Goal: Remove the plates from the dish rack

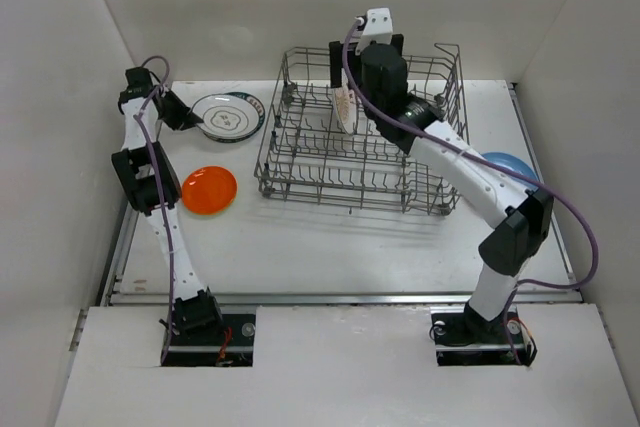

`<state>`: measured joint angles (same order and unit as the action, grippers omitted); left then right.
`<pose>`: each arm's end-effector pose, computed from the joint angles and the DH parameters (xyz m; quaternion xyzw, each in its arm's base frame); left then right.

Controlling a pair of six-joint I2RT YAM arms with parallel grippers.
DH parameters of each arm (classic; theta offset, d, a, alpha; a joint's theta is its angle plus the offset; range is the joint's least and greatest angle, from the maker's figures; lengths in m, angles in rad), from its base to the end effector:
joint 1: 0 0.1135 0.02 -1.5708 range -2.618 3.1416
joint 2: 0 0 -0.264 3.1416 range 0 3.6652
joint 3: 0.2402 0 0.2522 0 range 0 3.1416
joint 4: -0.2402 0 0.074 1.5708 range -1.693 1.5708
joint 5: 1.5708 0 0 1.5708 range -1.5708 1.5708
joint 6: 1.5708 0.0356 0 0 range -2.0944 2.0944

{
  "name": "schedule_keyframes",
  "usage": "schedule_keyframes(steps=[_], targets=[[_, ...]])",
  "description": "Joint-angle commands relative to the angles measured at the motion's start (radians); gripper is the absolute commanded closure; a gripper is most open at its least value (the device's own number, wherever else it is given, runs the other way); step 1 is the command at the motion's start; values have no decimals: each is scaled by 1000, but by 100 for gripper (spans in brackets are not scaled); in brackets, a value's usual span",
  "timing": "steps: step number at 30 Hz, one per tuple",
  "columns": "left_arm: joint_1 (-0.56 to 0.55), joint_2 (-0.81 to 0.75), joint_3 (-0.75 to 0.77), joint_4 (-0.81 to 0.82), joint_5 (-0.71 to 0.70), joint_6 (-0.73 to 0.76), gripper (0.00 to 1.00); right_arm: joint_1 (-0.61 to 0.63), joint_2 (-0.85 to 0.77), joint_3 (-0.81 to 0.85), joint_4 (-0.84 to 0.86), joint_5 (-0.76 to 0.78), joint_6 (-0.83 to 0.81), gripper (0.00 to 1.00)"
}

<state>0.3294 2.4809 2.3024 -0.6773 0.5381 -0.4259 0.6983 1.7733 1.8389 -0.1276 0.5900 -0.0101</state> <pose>0.5251 0.1602 0.2121 -0.2465 0.8737 -0.2650 0.3249 0.3321 0.2529 0.4416 -0.0551 0.7230 0.0216 0.6883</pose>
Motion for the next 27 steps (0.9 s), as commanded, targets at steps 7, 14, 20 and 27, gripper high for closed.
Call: schedule_keyframes(steps=[7,14,20,27], targets=[[8,-16,-28,-20,16,39,70,-42,235,161,-178,-216,185,15],[8,-34,-28,-116,45,107,23,-63,354,221,-230,-161,214,21],[8,-122,-28,-189,25,173,15,-63,390,232,-241,-116,233,43],[-1,-266,9,-291,-15,265,14,-82,416,231,-259,-137,223,100]])
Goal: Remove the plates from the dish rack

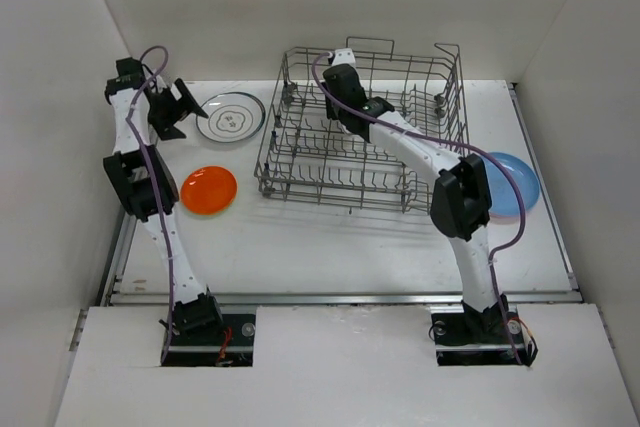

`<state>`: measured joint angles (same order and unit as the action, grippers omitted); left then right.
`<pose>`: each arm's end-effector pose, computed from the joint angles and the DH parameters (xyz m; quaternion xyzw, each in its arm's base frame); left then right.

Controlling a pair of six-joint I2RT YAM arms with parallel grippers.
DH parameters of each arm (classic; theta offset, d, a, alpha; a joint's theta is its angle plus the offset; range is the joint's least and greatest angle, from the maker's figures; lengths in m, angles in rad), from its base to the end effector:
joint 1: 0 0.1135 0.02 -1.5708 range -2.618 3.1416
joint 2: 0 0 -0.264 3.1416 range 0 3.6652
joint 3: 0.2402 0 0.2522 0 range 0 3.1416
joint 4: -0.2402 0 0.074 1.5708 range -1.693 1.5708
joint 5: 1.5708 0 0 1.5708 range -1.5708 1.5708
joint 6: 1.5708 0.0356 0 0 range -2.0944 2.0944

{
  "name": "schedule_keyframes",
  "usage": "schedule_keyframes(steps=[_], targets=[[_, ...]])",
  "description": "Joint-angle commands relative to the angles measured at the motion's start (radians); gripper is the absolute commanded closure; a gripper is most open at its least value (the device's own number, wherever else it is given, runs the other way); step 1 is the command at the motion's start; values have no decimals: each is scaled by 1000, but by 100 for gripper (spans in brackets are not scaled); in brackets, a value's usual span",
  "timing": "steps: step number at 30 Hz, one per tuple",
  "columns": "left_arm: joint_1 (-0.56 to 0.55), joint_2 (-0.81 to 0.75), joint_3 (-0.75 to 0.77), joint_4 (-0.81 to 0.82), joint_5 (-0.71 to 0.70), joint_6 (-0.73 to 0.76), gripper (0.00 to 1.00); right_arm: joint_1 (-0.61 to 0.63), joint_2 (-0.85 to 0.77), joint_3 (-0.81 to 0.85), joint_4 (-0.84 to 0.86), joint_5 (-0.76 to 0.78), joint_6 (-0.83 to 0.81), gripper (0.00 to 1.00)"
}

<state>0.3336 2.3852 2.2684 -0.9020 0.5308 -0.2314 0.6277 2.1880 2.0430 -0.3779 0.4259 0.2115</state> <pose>0.4946 0.1523 0.2366 -0.1902 0.9116 -0.2386 0.2755 0.4263 0.2912 0.2996 -0.0714 0.8499 0.0321 0.5211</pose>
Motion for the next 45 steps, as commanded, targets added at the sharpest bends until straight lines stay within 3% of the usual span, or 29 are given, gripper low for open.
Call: schedule_keyframes(steps=[1,9,22,29,33,38,45], targets=[[-5,-185,43,-86,1,79,12,-11,-13,17,16,27,-12,100],[-15,-279,77,-175,37,110,11,1,-181,-49,102,137,-144,100],[-73,-376,86,-206,98,156,8,142,-390,-243,347,326,-544,100],[-117,-397,45,-206,251,175,8,337,-422,-450,356,369,-808,100],[-154,-417,54,-183,340,184,0,486,-410,-540,382,369,-903,100],[-228,-400,88,-198,258,208,0,566,-300,-509,407,393,-913,100],[-349,-273,88,-366,74,337,0,610,-246,-500,407,350,-854,100]])
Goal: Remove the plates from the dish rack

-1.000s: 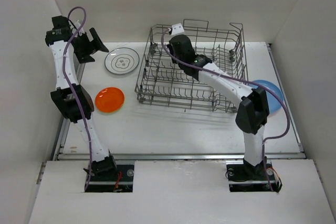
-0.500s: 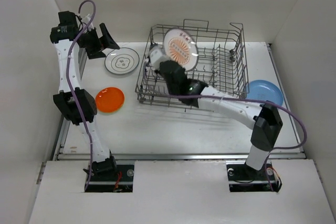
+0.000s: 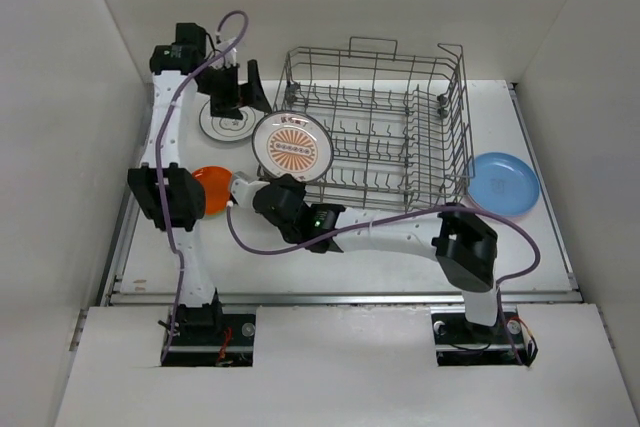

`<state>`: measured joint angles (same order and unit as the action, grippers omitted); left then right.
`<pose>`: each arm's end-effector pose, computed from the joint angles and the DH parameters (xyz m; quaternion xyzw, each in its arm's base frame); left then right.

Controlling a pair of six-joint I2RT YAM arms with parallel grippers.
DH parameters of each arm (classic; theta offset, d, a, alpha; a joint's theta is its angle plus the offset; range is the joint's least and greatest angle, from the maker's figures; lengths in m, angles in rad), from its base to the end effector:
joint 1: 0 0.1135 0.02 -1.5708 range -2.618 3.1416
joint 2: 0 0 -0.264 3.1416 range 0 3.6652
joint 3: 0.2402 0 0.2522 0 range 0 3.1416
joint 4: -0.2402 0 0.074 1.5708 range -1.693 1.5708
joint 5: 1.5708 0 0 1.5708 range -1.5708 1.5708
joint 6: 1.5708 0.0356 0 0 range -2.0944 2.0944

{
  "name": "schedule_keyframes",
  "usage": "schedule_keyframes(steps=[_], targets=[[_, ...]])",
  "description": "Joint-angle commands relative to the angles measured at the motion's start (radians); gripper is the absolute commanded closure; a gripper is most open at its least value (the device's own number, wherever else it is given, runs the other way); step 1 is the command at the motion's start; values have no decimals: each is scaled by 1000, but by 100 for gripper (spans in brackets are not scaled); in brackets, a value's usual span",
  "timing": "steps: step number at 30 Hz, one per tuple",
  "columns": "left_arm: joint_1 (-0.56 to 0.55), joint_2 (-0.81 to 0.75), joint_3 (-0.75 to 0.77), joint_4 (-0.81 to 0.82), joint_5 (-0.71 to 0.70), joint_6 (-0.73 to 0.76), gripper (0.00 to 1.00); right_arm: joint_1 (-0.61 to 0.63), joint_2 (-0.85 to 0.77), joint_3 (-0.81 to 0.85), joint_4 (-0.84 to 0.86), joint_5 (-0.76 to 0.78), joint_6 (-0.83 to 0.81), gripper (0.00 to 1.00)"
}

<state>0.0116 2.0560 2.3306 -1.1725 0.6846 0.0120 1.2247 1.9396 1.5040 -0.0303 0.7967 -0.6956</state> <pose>0.4262 -0.0176 0.3918 0.1110 0.8891 -0.3131 0.3147 0.1769 0.4155 0.2664 -0.5261 0.6167 -0.1922 0.5532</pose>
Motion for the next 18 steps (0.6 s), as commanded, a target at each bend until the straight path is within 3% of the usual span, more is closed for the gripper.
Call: schedule_keyframes(steps=[1,4,7,8,9,13,14,18], targets=[[-38,68,26,-114,-91,111,0,13,2,39,50,-30,83,100],[-68,104,0,-156,-91,138,1,13,15,39,40,-54,102,100],[-79,104,-30,-156,-91,149,15,13,24,48,29,-77,113,100],[-79,113,-30,-156,-91,149,23,13,24,48,29,-77,122,100],[-79,113,-30,-156,-91,149,39,13,24,48,29,-77,122,100],[-79,113,-19,-167,-91,149,80,4,24,48,29,-50,122,100],[-79,102,-7,-167,-91,149,98,4,24,48,29,-50,122,100],[-79,102,42,-167,-91,128,100,4,24,39,96,34,131,96]])
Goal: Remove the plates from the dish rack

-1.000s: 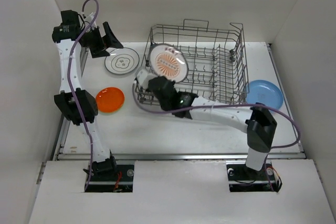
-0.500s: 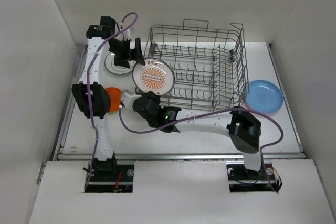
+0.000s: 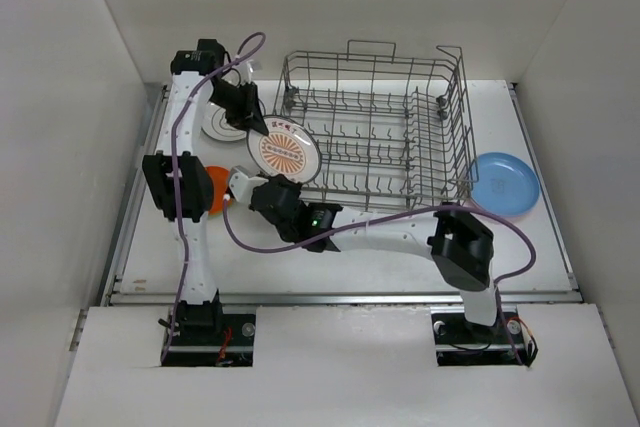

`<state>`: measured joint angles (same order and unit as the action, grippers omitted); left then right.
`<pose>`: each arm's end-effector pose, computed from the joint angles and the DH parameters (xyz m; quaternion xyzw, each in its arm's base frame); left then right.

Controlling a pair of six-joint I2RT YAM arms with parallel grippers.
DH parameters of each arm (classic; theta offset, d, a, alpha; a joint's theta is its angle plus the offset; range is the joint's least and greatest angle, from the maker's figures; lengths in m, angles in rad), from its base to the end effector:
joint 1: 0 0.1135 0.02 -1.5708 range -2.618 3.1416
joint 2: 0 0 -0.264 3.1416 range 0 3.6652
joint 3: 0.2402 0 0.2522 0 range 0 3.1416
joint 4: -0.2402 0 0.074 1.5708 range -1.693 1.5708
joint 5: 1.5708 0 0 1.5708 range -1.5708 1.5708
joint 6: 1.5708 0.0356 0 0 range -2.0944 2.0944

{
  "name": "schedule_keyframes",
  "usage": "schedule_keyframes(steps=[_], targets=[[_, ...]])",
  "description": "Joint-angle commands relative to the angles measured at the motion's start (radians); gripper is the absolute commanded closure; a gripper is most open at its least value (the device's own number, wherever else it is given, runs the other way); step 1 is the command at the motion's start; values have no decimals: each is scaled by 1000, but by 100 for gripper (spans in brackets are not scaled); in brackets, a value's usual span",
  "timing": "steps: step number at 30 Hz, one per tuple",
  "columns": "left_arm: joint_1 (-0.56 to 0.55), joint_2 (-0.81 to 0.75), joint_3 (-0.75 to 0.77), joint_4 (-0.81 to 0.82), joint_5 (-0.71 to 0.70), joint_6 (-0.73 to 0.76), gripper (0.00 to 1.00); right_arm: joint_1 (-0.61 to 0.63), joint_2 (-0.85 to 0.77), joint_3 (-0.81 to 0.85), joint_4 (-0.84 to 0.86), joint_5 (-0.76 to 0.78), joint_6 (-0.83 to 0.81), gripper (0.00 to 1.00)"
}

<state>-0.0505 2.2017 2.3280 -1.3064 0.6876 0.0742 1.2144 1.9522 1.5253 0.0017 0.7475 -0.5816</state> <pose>0.4481 -0.0453 0.3232 0.1229 0.9177 -0.3285 0.1867 0.1822 0.4201 0.2704 -0.4886 0.6423 -0.1346 0.5750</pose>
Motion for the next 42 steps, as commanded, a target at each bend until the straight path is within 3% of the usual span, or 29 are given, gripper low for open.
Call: schedule_keyframes(steps=[1,9,12,17,20,22,23,26,30,34,36,42], targets=[[-17,-43,57,-33,-85,65,100,14,11,18,108,136,17,83],[-8,-100,102,97,-161,-20,100,-15,-30,18,256,294,17,19],[1,-111,102,137,-114,-33,100,-15,-39,27,305,340,17,11],[11,-120,102,208,-54,-77,100,-36,-73,27,412,385,17,5],[20,-120,93,274,-152,-117,100,-64,-137,7,393,317,107,4],[29,-120,93,312,-207,-139,100,-90,-185,7,211,192,294,4],[29,-120,93,312,-221,-139,100,-131,-225,36,137,-5,357,4],[29,-120,93,363,-240,-169,100,-243,-262,90,-47,-337,569,4],[58,-187,12,484,-263,-221,100,-378,-344,53,-45,-523,719,4],[77,-232,-13,573,-358,-298,100,-453,-357,35,-45,-513,761,4],[96,-206,51,561,-414,-324,100,-472,-357,35,-57,-504,779,4],[250,-109,133,571,-330,-494,100,-516,-357,35,-66,-473,789,4]])
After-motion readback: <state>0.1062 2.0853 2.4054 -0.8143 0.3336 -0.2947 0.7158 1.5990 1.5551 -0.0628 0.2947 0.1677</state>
